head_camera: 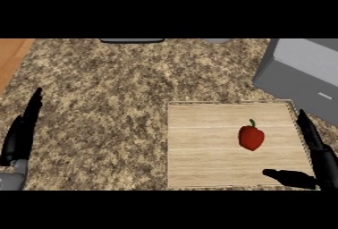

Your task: Pick the bell pepper from the tray and place it in the cardboard box

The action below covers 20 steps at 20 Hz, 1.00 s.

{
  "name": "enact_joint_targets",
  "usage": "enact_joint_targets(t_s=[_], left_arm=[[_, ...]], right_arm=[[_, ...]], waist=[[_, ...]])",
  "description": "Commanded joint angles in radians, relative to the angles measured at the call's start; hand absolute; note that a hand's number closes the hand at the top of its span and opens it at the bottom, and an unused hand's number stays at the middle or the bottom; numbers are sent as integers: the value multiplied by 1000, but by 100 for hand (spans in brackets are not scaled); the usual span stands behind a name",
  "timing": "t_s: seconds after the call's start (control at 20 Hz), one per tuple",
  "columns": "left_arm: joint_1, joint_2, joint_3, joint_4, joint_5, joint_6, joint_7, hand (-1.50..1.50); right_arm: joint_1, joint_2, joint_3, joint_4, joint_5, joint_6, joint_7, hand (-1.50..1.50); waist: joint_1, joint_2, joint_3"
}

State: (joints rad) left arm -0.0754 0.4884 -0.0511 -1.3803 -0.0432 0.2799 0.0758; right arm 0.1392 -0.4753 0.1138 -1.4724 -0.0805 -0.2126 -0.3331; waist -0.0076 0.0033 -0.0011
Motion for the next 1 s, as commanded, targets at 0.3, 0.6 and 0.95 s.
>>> enact_joint_targets(t_s=[0.3, 0.6, 0.95], left_arm=[[-18, 2, 30, 44, -16, -28, -5, 0], [9, 8, 39, 40, -31, -32, -35, 0], [-11, -14, 57, 69, -17, -56, -41, 0]], right_arm=[[12, -197, -27, 39, 208, 21, -46, -150], [-71, -342, 61, -41, 280, 221, 229, -150], [-262, -341, 178, -64, 333, 445, 528, -150]], waist=[[12, -1, -1], [24, -3, -2], [26, -1, 0]])
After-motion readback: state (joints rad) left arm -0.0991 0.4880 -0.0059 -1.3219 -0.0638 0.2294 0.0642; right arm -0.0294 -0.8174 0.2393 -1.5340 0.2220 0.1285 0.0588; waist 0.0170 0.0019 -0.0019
